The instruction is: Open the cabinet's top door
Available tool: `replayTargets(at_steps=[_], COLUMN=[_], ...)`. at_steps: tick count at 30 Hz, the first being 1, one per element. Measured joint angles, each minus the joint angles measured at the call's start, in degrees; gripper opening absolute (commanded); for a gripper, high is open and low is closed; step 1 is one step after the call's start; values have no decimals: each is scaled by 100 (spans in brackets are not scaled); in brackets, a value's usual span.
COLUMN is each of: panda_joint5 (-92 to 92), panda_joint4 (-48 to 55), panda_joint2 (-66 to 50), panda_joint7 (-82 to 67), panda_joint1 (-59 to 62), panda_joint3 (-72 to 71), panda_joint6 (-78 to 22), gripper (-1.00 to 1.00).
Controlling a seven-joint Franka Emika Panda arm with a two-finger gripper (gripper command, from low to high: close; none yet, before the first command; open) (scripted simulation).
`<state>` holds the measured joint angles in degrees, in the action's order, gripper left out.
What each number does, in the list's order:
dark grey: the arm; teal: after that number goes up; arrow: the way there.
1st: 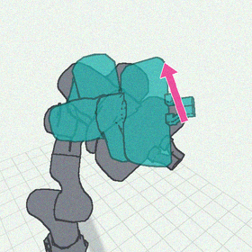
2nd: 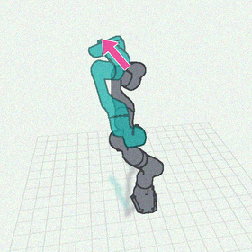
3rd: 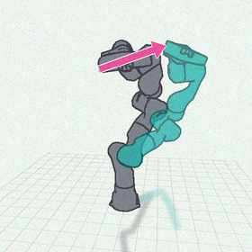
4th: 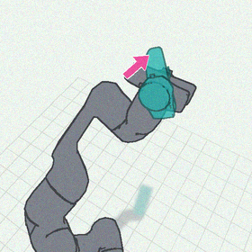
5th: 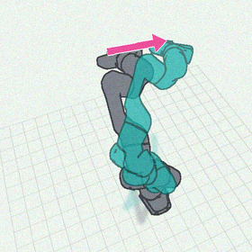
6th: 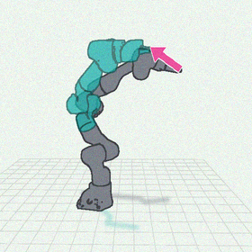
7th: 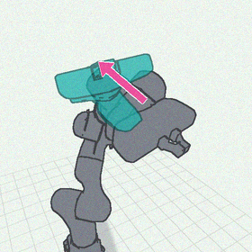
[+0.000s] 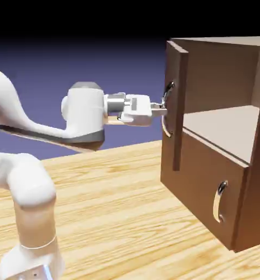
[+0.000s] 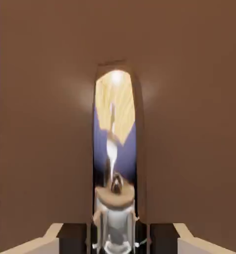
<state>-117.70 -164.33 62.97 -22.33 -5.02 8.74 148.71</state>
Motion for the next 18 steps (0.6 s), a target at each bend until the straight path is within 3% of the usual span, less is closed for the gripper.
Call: replayTargets(at_steps=[9, 18], panda_joint5=[2241, 4488], panda_joint4=[-631, -788], panda_joint2=[1070, 1684], panda_joint7=[-1139, -1914], panda_joint1=[84, -568], panda_joint3=[-1258, -2837], panda_joint6=[-720, -2239], gripper=[-100, -100])
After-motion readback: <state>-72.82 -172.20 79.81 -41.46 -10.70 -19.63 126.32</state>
